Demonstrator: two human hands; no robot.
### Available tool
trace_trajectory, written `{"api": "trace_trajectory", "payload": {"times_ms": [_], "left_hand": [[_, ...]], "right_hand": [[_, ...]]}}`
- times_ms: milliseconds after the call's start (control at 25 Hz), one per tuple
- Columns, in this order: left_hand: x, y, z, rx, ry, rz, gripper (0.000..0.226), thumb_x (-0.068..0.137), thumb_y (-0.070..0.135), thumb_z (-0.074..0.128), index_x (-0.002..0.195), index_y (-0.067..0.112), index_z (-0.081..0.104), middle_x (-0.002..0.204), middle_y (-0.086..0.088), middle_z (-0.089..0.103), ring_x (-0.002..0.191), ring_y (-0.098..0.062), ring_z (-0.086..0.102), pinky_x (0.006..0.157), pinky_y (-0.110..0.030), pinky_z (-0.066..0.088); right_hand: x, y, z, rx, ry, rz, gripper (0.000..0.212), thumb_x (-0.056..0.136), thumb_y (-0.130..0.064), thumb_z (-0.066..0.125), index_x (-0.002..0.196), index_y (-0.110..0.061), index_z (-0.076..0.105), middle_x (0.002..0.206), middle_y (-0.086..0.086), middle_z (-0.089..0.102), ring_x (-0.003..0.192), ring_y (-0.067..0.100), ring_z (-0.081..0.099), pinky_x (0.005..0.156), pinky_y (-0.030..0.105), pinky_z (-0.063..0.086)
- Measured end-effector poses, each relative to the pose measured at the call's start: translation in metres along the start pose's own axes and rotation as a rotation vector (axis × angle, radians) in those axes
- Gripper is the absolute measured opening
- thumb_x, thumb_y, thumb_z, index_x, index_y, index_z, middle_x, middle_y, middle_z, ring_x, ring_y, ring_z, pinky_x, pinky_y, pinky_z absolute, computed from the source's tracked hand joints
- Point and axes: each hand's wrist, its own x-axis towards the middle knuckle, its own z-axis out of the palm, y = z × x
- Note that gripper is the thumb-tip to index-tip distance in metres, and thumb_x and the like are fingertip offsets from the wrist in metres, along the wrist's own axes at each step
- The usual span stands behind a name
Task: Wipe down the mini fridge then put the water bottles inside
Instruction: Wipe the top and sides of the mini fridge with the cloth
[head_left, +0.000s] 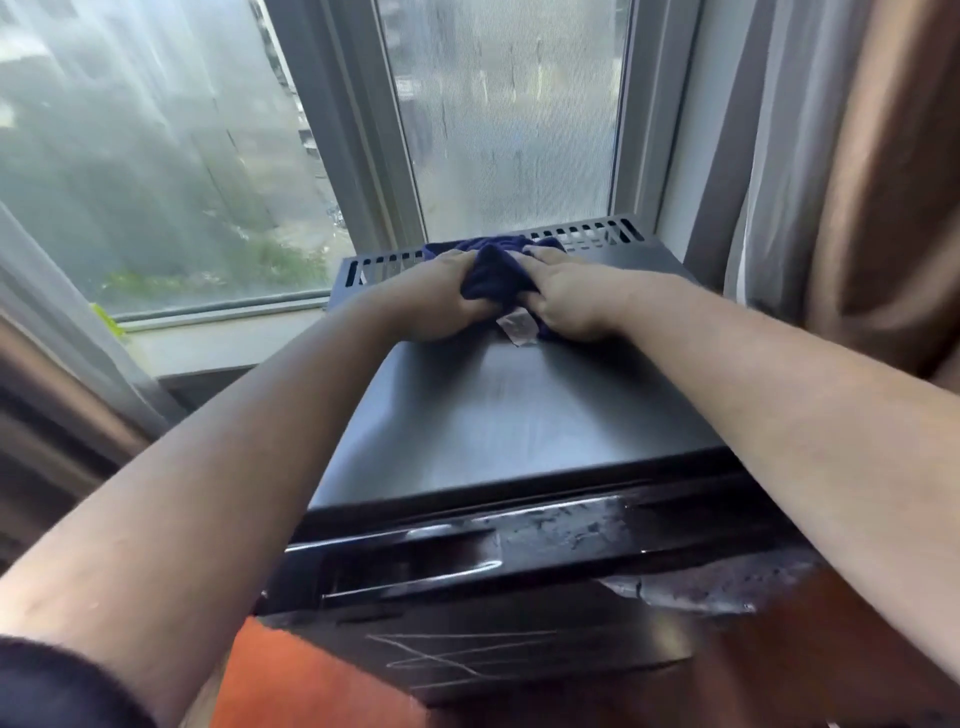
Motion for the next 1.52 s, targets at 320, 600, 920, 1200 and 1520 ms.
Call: {"api": "trace_trajectory", "payload": {"times_ms": [320, 600, 920, 1200, 1520], "left_hand": [[-0.041, 0.036, 0.018, -0.047, 0.068, -0.060, 0.056, 0.098, 0.035, 0.066, 0.150, 0.021, 0.049, 0.151, -0.006, 0.053, 0.135, -0.025, 0.053, 0.098, -0.021, 0.032], [-0.107, 0.078, 0.029, -0.060, 0.056, 0.022, 0.058, 0.098, 0.038, 0.066, 0.151, 0.021, 0.049, 0.156, -0.004, 0.051, 0.140, -0.023, 0.050, 0.112, -0.027, 0.034], [-0.212, 0.051, 0.028, -0.134, 0.088, 0.067, 0.052, 0.096, 0.034, 0.066, 0.145, 0.022, 0.056, 0.149, -0.002, 0.059, 0.134, -0.024, 0.055, 0.109, -0.032, 0.042], [-0.265, 0.001, 0.014, -0.227, 0.183, -0.005, 0.039, 0.094, 0.024, 0.065, 0.133, 0.020, 0.063, 0.133, -0.004, 0.068, 0.118, -0.025, 0.063, 0.095, -0.029, 0.046], [-0.234, -0.023, 0.006, -0.236, 0.213, -0.077, 0.033, 0.095, 0.027, 0.064, 0.127, 0.019, 0.064, 0.118, 0.001, 0.065, 0.115, -0.025, 0.062, 0.093, -0.031, 0.047]], "right_hand": [[-0.043, 0.006, -0.003, 0.022, -0.031, -0.101, 0.067, 0.107, -0.039, 0.038, 0.164, -0.025, 0.006, 0.173, 0.003, 0.007, 0.159, 0.023, 0.009, 0.129, 0.036, 0.007], [-0.132, -0.012, 0.007, 0.049, 0.014, -0.016, 0.066, 0.107, -0.038, 0.042, 0.164, -0.028, 0.009, 0.173, 0.003, 0.008, 0.159, 0.023, 0.009, 0.129, 0.037, 0.006], [-0.191, -0.103, 0.034, 0.065, 0.039, -0.005, 0.065, 0.106, -0.038, 0.041, 0.164, -0.026, 0.014, 0.172, 0.002, 0.014, 0.159, 0.019, 0.010, 0.129, 0.036, 0.008], [-0.169, -0.178, 0.058, 0.031, 0.051, -0.035, 0.065, 0.106, -0.040, 0.036, 0.164, -0.022, 0.013, 0.172, 0.006, 0.014, 0.159, 0.021, 0.010, 0.129, 0.037, 0.007], [-0.127, -0.179, 0.044, 0.081, 0.051, -0.088, 0.059, 0.109, -0.034, 0.036, 0.163, -0.023, 0.017, 0.171, 0.001, 0.017, 0.159, 0.018, 0.011, 0.128, 0.030, 0.005]]}}
